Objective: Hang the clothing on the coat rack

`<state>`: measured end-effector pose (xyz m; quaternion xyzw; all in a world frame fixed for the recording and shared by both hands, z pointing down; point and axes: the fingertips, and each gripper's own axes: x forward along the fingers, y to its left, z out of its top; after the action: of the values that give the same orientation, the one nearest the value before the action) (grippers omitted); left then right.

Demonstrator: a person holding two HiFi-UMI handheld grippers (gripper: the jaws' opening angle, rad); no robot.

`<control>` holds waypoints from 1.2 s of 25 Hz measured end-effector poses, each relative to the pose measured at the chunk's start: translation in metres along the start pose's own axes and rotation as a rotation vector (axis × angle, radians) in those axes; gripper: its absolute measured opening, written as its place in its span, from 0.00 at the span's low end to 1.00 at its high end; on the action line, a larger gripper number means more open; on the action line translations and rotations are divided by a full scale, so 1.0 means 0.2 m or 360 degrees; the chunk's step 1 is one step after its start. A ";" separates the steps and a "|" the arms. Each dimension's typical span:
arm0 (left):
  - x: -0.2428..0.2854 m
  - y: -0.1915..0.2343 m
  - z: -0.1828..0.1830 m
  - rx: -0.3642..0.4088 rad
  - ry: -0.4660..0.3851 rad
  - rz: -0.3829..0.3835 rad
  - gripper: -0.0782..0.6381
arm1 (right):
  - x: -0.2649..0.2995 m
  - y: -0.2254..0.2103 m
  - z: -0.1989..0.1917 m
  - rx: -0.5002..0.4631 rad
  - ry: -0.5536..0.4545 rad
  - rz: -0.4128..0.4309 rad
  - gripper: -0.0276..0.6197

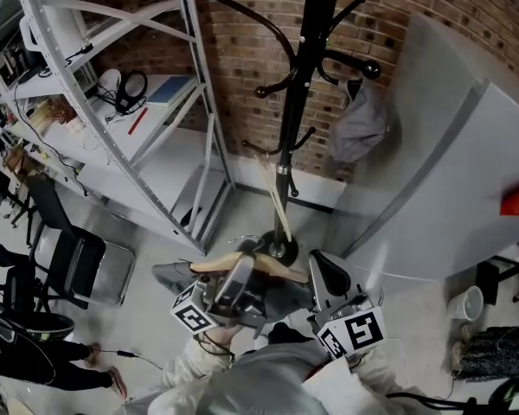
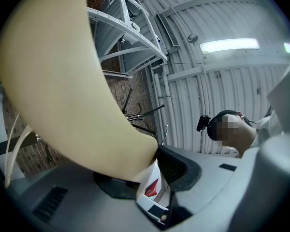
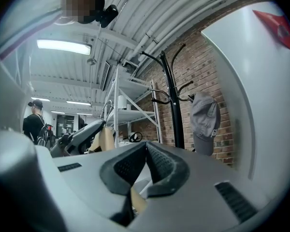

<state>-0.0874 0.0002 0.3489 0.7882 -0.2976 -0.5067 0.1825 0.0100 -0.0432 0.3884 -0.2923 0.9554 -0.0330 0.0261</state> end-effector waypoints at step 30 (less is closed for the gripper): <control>0.42 0.53 0.15 -0.0050 0.0045 -0.0074 0.30 | 0.46 -0.45 0.04 0.0002 -0.0028 -0.0086 0.08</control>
<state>-0.1183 -0.1332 0.3410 0.7991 -0.2685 -0.5044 0.1871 -0.0147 -0.1700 0.3846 -0.3183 0.9469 -0.0318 0.0340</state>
